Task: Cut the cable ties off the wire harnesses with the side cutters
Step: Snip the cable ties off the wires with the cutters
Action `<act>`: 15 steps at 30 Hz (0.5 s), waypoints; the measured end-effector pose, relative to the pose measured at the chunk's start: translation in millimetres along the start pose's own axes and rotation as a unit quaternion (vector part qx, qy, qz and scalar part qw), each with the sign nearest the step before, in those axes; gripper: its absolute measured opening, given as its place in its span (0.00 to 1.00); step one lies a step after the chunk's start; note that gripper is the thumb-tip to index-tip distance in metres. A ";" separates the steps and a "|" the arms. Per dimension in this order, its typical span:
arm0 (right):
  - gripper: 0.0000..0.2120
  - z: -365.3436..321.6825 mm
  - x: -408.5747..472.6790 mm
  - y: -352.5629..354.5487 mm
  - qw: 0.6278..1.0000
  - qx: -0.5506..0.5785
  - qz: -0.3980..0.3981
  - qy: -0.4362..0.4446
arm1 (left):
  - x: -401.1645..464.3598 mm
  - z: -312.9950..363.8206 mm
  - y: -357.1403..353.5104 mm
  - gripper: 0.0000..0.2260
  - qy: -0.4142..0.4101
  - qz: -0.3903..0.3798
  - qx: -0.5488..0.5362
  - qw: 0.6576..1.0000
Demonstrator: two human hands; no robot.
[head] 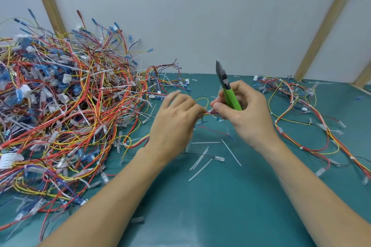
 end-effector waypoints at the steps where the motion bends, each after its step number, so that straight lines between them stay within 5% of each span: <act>1: 0.11 6.3 -2.1 -2.3 1.000 0.001 -0.007 -0.019 | -1.9 0.1 -7.8 0.04 -0.002 -0.043 -0.029 0.999; 4: 0.10 23.4 -7.2 -4.4 0.997 -0.012 -0.027 -0.068 | -9.1 -3.4 -22.3 0.09 0.035 -0.137 -0.129 0.981; 7: 0.10 27.0 -6.2 -3.5 0.997 0.008 -0.025 -0.074 | -9.6 -9.4 -17.6 0.10 0.086 -0.128 -0.203 0.967; 15: 0.06 29.1 -3.9 1.0 0.995 -0.073 -0.036 -0.055 | -8.6 -23.0 -26.2 0.06 0.119 -0.142 -0.193 0.964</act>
Point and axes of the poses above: each hand's wrist, its own x-axis towards the middle knuckle, its own y-axis out of the back of the hand, z = x × y, the point moved 8 cm from there along x, towards the middle knuckle, and after that the axes turned 12 degrees about y, right-handed, at the moved point
